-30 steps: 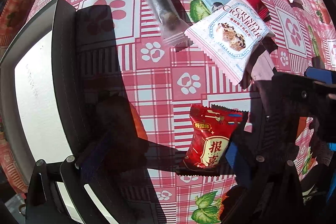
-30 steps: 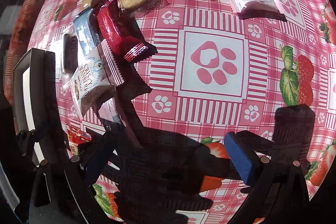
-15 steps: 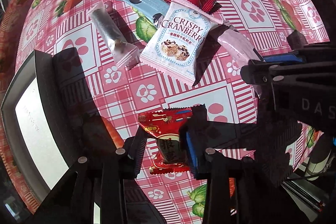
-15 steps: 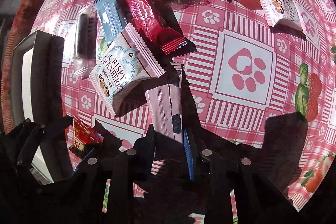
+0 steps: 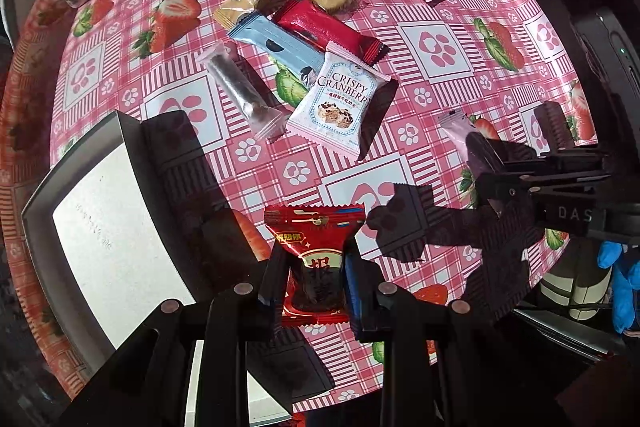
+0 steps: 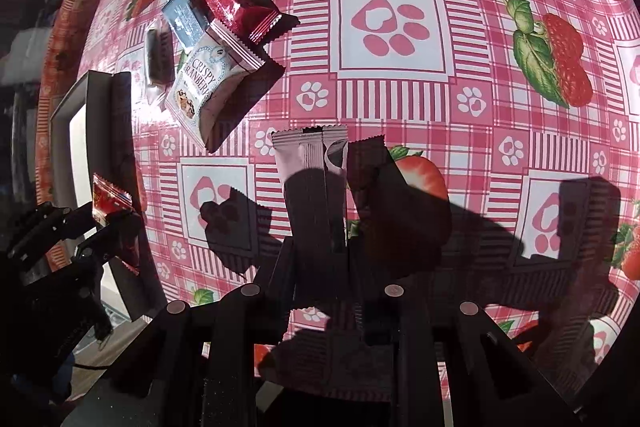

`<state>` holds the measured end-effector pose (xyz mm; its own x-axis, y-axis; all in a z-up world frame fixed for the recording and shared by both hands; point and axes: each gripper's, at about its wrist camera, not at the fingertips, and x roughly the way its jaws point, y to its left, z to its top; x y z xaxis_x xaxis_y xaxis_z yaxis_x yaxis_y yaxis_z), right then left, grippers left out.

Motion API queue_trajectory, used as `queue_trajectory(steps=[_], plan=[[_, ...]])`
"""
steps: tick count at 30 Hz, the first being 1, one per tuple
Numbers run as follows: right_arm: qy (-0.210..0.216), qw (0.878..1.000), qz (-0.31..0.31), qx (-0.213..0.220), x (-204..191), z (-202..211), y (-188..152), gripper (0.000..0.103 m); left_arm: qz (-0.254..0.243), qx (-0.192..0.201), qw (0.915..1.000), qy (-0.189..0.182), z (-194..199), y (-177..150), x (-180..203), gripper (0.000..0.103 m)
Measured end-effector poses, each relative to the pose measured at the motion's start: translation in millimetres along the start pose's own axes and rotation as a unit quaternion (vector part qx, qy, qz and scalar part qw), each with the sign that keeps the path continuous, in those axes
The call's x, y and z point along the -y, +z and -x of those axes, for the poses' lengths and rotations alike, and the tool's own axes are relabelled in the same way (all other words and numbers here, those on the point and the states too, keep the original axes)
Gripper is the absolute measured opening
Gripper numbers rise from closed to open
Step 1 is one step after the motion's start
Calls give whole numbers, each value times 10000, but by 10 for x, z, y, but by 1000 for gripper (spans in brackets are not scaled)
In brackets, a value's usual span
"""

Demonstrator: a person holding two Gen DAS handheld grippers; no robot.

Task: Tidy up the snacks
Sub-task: 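Carry both packets into the white box and open both tools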

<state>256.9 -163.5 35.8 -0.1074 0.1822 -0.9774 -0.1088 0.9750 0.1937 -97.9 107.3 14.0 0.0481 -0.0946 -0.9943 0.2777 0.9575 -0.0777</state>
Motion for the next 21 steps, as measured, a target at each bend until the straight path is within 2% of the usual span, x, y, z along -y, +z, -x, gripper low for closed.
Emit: queue_trajectory(steps=[5, 8, 13, 15, 21], plan=[[231, 9997, -19, 116, 0, 219, -220, 26, 241, 137, 9994, 197, 267, -253, -289, 28], [251, 9993, 214, 189, -81, 381, -306, 26, 509, 166, 9981, 296, 114, -258, -289, 28], [286, 9974, 603, 264, -242, 621, -404, 27, 937, 260, 9944, 411, 182, -384, -623, 28], [310, 9964, 746, 270, -409, 663, -244, 27, 1104, 291, 9924, 469, 230, -452, -769, 28], [290, 9904, 1335, 227, -866, 824, -284, 27, 1453, 279, 9866, 692, 249, -655, -1106, 28]])
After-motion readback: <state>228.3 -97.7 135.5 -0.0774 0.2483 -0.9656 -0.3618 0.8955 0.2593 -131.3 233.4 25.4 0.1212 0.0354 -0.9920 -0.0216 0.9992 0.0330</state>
